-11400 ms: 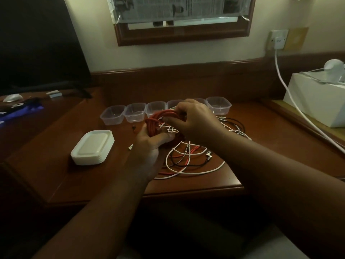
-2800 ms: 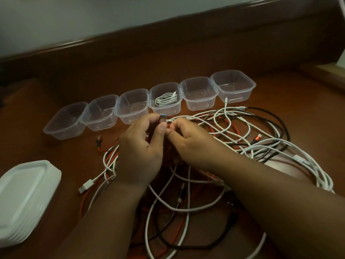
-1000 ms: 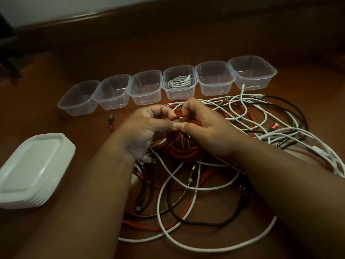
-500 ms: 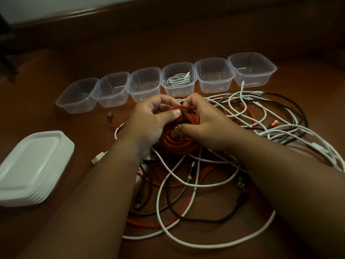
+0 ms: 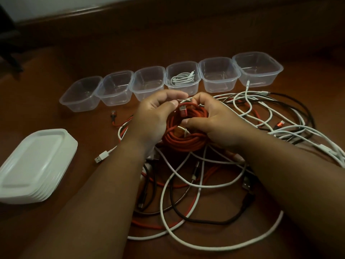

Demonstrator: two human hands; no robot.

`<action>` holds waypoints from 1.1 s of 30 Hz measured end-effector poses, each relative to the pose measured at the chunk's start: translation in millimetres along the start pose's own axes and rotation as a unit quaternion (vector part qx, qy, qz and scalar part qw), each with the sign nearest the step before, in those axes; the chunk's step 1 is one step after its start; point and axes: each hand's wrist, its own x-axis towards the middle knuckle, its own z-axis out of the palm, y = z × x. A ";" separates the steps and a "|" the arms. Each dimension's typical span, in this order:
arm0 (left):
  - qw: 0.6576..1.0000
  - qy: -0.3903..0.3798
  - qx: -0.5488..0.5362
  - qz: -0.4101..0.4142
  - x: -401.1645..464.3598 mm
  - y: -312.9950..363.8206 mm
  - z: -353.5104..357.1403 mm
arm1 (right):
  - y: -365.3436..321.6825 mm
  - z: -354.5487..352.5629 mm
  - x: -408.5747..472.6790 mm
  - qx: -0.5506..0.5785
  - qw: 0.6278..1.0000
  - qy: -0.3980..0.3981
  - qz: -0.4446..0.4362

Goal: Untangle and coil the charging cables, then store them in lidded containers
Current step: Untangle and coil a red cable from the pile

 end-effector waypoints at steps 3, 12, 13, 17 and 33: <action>0.998 -0.056 -0.026 -0.026 1.9 -1.0 -4.8 | -1.7 -3.2 -0.7 0.032 0.999 -0.042 0.015; 0.979 -0.155 -0.098 -0.087 3.5 -5.2 -20.9 | -4.5 -7.7 -1.8 0.145 0.982 -0.113 0.050; 0.981 -0.142 -0.095 -0.086 4.1 -6.8 -19.2 | -3.4 -6.9 -1.2 0.134 0.984 -0.108 0.047; 0.991 -0.091 -0.068 -0.074 5.0 -8.4 -12.6 | -4.5 -6.4 -0.6 0.045 0.996 -0.073 0.022; 0.992 0.101 0.022 0.075 0.3 -7.1 5.7 | -14.4 -6.1 -5.0 -0.149 0.983 -0.101 -0.027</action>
